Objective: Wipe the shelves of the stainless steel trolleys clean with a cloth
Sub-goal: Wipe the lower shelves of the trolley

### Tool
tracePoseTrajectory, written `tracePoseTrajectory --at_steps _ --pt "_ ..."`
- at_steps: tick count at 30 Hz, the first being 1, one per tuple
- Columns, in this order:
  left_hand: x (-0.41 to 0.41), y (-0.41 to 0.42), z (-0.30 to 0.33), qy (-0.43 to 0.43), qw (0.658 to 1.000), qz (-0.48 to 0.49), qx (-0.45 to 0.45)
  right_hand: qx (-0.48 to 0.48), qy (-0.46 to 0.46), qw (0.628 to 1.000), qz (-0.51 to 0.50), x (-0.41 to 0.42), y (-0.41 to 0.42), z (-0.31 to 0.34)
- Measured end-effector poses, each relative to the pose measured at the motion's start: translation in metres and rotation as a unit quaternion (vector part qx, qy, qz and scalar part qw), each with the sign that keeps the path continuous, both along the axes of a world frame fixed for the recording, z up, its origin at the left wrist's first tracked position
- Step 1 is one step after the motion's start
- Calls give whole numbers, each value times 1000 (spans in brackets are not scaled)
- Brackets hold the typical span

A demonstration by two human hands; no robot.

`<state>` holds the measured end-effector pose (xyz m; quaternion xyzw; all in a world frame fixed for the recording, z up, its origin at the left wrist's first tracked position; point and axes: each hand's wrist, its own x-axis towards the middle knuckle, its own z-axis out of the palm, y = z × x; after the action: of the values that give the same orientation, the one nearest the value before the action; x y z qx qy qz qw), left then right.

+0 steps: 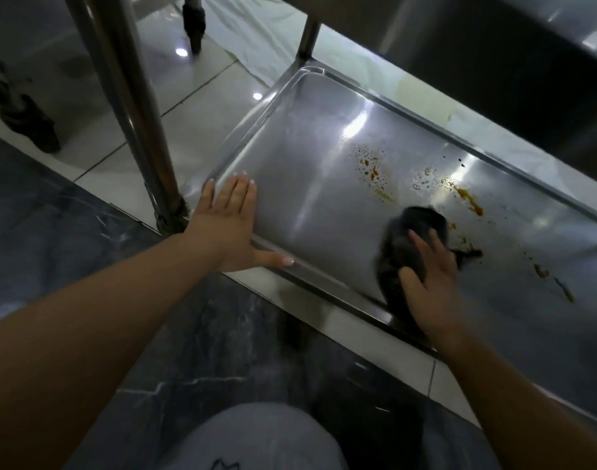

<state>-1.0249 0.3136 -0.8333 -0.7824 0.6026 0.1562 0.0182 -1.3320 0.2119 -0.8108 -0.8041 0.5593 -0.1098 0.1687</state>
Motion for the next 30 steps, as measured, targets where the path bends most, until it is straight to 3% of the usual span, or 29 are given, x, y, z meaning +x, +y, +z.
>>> tracePoseTrajectory --at_steps 4,6,10,14,18,24,30 --pt "-10 8 -4 24 1000 -6 -13 37 -24 982 -182 -14 6 -2" --pt "-14 12 -3 33 999 -1 -13 58 -23 976 -209 14 2 -4" --pt "-20 13 1 46 998 38 -16 36 10 999 6 104 -9 -9" --pt "-27 12 4 43 995 88 -21 90 -2 971 221 205 -12 -8" --pt "-25 8 8 42 995 95 -6 78 -21 958 275 213 -17 -9" --pt "-28 9 18 53 996 68 16 21 26 995 97 78 -39 -12" --pt "-36 4 28 18 998 38 47 6 27 991 -133 -77 -59 -16"
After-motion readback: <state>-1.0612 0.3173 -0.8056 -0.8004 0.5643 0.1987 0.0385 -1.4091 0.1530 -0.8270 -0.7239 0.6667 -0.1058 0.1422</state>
